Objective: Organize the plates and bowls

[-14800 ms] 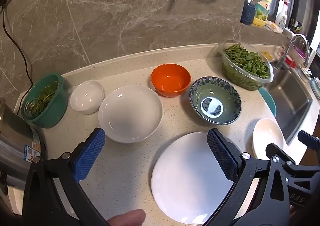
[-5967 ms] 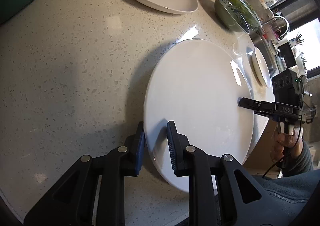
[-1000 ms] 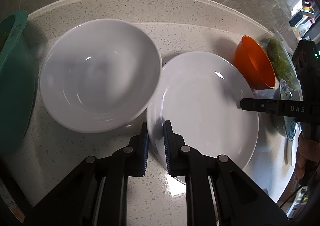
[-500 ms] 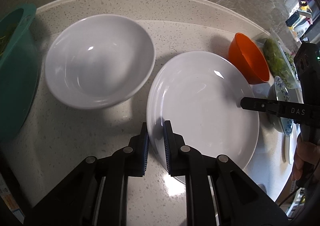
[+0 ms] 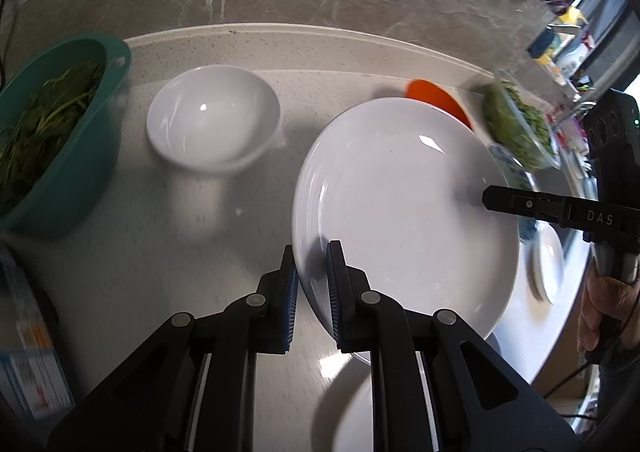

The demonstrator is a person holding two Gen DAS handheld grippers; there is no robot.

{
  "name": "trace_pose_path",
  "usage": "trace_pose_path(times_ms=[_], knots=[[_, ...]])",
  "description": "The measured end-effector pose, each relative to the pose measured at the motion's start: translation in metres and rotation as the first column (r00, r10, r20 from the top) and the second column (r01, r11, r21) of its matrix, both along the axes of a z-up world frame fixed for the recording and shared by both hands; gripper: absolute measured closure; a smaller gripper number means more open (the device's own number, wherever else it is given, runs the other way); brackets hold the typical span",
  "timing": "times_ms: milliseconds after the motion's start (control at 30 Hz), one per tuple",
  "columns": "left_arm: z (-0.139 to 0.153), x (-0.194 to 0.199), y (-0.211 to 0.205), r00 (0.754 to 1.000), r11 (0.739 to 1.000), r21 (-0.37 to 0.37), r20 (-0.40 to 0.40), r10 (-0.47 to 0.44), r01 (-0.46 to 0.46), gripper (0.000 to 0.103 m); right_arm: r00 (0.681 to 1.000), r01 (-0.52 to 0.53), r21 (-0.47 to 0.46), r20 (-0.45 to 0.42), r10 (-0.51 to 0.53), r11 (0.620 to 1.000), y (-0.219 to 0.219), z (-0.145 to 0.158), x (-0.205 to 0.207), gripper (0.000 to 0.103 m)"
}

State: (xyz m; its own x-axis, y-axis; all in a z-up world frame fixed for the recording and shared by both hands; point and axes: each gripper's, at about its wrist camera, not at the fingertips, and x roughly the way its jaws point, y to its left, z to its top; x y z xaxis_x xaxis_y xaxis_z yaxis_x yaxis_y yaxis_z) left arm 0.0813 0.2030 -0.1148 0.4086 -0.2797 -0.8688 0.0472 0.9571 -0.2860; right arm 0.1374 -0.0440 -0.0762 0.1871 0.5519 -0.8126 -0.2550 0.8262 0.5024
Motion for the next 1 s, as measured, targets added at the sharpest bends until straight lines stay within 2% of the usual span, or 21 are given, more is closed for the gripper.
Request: trace_pose_path(times_ms=[100, 367, 533, 700, 867, 1000], knots=[[0.01, -0.026, -0.007, 1.0, 1.0, -0.001, 0.008, -0.017, 0.018, 0.091, 1.0, -0.008, 0.0, 0.02, 0.008, 1.0, -0.004, 0.009, -0.025, 0.09], [0.019, -0.103, -0.033, 0.998, 0.998, -0.001, -0.003, -0.069, 0.069, 0.091, 1.0, 0.01, 0.019, 0.0, -0.01, 1.0, -0.023, 0.013, -0.09, 0.089], [0.012, -0.147, -0.044, 0.993, 0.994, -0.005, -0.034, -0.114, 0.113, 0.091, 1.0, 0.018, -0.01, -0.008, -0.018, 1.0, -0.033, 0.007, -0.127, 0.089], [-0.007, -0.183, -0.056, 0.985, 0.988, -0.014, -0.08, -0.152, 0.151, 0.091, 0.998, 0.036, -0.013, -0.056, -0.037, 0.999, -0.043, -0.01, -0.159, 0.089], [-0.027, -0.196, -0.065, 0.977, 0.983, -0.002, -0.11, -0.184, 0.185, 0.091, 0.992, 0.066, -0.013, -0.109, -0.067, 0.998, -0.05, -0.035, -0.179, 0.089], [-0.041, -0.19, -0.071, 0.972, 0.978, 0.022, -0.118, -0.204, 0.208, 0.091, 0.987, 0.096, -0.011, -0.129, -0.097, 0.995, -0.056, -0.051, -0.186, 0.088]])
